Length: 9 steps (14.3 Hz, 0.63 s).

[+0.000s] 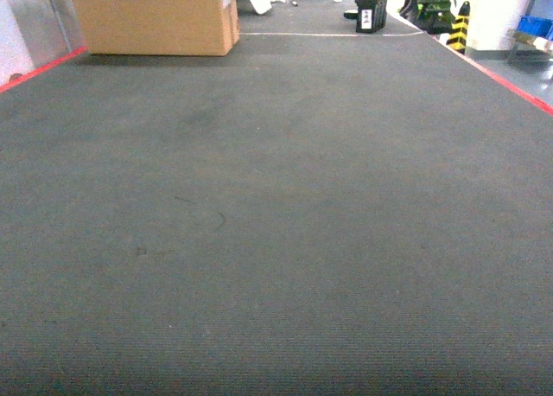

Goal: Sort blue parts and orange caps into right shelf containers

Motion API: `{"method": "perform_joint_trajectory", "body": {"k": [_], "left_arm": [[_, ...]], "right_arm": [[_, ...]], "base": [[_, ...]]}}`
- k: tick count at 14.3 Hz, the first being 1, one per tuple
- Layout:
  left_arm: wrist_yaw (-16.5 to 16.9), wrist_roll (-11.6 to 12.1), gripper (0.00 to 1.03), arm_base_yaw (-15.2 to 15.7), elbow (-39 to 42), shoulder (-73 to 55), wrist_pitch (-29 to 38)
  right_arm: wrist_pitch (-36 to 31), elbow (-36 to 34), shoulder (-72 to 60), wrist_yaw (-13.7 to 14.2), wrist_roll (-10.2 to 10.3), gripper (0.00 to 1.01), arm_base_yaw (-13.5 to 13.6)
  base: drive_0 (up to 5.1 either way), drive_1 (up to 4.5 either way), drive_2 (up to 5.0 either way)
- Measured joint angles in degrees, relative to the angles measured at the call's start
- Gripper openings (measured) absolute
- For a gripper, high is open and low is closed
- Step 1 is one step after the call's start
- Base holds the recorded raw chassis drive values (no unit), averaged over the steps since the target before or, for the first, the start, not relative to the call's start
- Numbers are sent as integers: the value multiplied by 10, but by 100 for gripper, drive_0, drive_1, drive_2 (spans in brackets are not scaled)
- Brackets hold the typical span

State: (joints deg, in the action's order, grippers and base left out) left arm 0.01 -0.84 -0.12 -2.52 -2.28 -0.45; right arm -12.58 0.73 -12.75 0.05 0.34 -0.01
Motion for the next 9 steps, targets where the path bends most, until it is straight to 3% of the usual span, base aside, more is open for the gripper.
{"method": "perform_joint_trajectory", "body": {"k": [3, 4, 9], "left_arm": [[0, 0, 42, 0, 19, 17, 4], [-2, 0, 42, 0, 19, 17, 0], [0, 0, 42, 0, 19, 17, 0]], "right_arm": [[27, 0, 29, -1, 0, 46, 0], [130, 0, 120, -1, 0, 46, 0], [129, 0, 125, -1, 0, 46, 0]], "base": [[0, 0, 0], [0, 0, 0], [0, 0, 0]]}}
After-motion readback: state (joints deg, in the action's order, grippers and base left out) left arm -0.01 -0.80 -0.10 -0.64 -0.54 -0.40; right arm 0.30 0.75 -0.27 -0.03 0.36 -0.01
